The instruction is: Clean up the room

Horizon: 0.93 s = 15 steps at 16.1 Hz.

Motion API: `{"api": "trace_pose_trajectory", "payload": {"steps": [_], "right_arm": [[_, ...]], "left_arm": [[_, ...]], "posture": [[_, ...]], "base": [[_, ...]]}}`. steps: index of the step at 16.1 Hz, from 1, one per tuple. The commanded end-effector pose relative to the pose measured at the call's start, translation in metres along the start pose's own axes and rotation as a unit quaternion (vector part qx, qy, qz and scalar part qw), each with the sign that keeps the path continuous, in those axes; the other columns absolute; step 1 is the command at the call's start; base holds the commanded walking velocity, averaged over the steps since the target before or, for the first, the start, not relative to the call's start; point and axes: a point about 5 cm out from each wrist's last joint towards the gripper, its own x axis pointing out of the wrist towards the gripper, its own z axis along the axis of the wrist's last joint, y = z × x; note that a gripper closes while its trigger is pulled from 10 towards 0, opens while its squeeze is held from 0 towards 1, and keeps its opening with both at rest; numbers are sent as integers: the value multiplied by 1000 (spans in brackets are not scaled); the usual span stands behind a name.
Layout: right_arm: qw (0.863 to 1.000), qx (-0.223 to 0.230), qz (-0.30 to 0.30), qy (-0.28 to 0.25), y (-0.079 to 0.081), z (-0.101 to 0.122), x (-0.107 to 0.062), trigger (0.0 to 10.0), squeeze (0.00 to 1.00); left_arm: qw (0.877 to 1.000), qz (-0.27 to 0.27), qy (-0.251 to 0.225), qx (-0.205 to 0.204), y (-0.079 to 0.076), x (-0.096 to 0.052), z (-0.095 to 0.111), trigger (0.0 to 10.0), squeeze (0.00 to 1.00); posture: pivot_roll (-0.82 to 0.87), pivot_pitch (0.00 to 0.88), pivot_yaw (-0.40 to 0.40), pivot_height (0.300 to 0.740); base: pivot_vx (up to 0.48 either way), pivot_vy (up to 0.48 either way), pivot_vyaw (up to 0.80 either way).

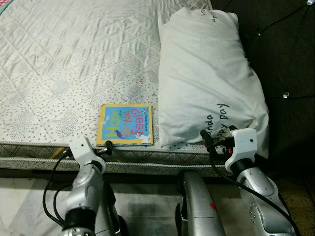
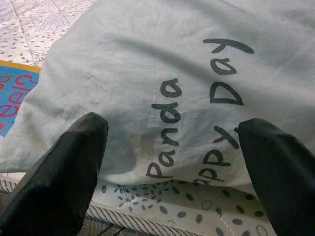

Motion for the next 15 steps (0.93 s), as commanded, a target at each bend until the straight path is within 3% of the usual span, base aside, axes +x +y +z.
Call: {"api": "trace_pose_trajectory", "payload": {"steps": [1,8,12,15], "right_arm": [[1000,-1,-3,4,-2,-1,-1,10000,0],[1000,1,-4,5,-2,-2,-1,10000,0],[1000,1,-5,6,-2,-3,-1,10000,0],[1000,0,-8,7,-4,-4,-1,10000,0]], "left_arm": [[1000,16,24,8,5,-5,-12,10000,0],[998,40,47,6,6,-24,-21,10000,0],[998,57,39,9,17,-22,-14,10000,0],[998,56,27,15,17,-20,-4,10000,0]], "posture": [[-224,234,-7,548],[-214,232,2,548],[-216,233,3,548],[-217,233,4,548]], "base": [[0,0,0],[0,0,0],[0,0,0],[0,0,0]]}}
